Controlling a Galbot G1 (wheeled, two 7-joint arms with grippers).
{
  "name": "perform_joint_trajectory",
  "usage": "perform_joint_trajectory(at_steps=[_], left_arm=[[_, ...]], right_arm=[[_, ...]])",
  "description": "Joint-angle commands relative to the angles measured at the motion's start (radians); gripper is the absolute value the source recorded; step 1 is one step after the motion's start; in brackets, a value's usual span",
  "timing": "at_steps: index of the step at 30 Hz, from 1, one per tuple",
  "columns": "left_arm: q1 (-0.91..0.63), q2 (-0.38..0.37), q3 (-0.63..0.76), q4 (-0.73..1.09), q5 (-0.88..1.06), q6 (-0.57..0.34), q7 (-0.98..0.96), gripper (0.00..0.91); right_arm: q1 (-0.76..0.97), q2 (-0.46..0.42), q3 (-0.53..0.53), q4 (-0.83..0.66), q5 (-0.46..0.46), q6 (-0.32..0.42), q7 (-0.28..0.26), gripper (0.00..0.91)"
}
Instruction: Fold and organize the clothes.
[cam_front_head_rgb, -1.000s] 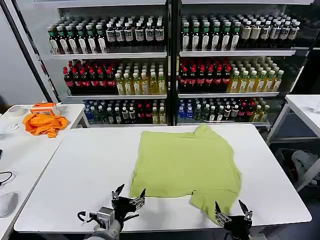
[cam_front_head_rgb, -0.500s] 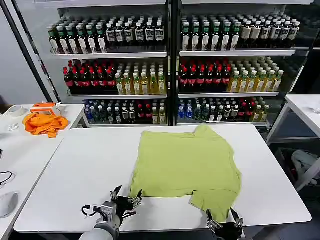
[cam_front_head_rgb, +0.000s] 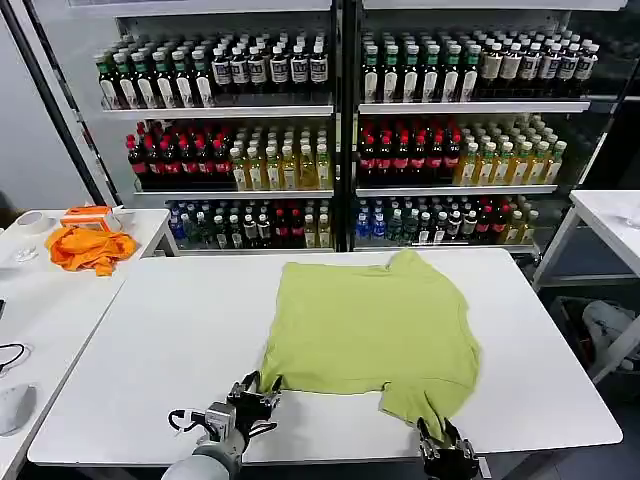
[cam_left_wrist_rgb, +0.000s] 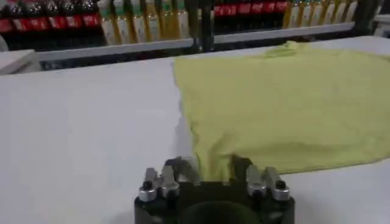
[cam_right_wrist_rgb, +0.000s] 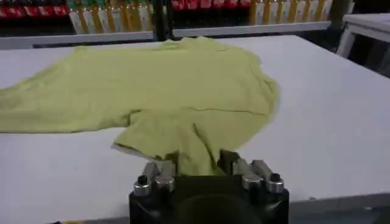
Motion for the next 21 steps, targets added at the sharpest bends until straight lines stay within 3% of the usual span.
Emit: perform_joint_trajectory(at_steps=[1,21], left_arm=[[0.001,0.003,-0.007,0.001,-0.04,0.009,0.004,0.02],[0.21,0.032,-0.108,-0.353,-0.092,-0.03,0.009,0.02]], right_arm=[[0.0,0.001,-0.001,0.002,0.011,-0.006,0.006,0.0],[-0.088,-0.066,0.124,0.263,0.025,0.008,-0.021,0.0]])
